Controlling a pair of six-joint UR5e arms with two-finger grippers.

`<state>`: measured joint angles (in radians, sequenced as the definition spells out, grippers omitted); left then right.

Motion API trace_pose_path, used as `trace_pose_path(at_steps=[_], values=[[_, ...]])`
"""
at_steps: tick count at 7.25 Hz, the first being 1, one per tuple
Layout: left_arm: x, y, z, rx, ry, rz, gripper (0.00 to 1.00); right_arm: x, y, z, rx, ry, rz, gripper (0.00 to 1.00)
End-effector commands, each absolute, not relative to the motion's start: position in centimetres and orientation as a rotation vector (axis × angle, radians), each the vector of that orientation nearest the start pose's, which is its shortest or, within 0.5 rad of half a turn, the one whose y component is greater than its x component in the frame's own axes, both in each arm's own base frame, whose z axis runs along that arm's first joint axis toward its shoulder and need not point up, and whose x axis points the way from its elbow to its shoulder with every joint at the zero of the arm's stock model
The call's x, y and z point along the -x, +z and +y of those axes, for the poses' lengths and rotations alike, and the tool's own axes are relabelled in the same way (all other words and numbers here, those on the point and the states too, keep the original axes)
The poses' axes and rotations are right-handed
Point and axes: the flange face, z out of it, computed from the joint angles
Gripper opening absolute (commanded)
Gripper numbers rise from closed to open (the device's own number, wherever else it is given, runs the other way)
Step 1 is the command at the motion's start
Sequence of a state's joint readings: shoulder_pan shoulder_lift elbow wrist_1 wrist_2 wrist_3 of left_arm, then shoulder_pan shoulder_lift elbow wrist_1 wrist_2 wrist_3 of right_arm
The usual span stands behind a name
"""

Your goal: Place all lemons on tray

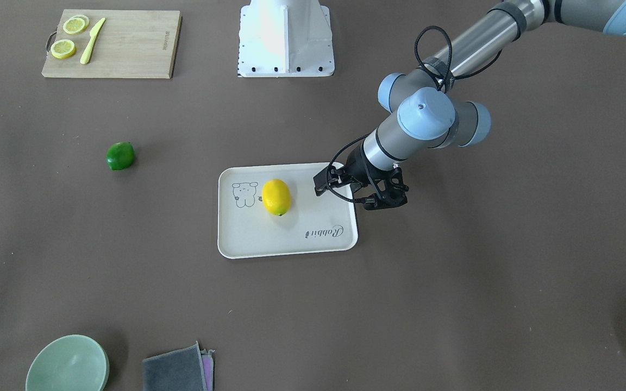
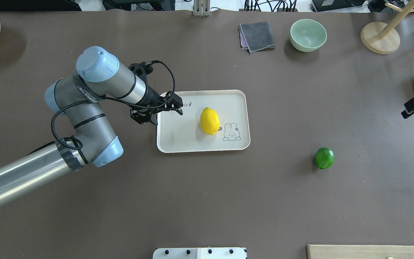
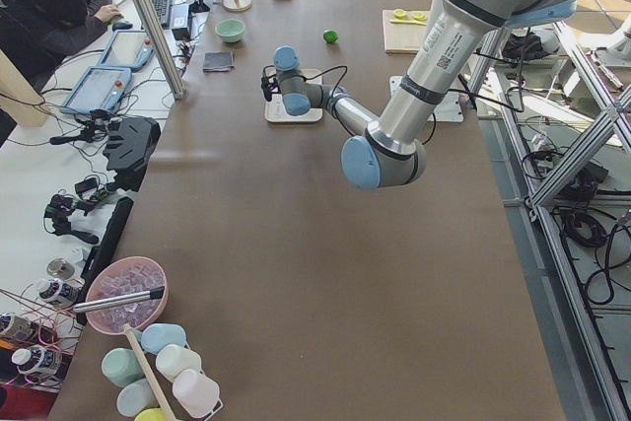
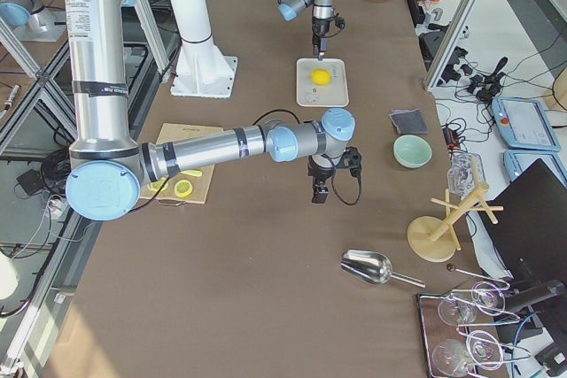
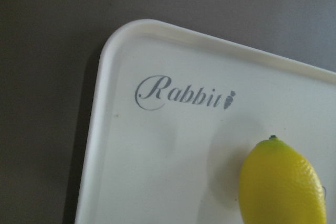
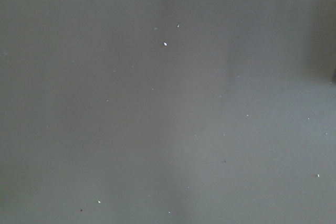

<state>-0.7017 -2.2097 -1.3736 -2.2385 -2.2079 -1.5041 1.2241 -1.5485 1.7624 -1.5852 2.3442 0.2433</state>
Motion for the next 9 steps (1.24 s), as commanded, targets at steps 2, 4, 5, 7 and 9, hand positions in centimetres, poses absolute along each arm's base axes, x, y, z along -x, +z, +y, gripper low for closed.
trace_pose_path(at_steps=[2, 4, 5, 7, 9], values=[[-37.1, 37.9, -58.9, 0.047, -0.13, 1.151, 0.99, 13.0, 52.8, -50.2, 0.051, -0.133, -0.818, 1.0], [-29.6, 47.3, -60.3, -0.068, 0.004, 1.034, 0.98, 16.6, 50.0, -49.0, 0.095, -0.075, -0.826, 1.0], [-26.8, 49.2, -61.6, -0.092, 0.064, 0.978, 0.98, 18.9, 48.0, -47.8, 0.137, -0.013, -0.831, 1.0], [-21.3, 53.5, -64.0, -0.091, 0.104, 0.899, 0.98, 22.3, 45.7, -45.7, 0.236, 0.132, -0.825, 1.0], [-21.0, 55.4, -64.1, -0.078, 0.119, 0.885, 0.98, 27.6, 45.4, -42.8, 0.301, 0.152, -0.772, 1.0]])
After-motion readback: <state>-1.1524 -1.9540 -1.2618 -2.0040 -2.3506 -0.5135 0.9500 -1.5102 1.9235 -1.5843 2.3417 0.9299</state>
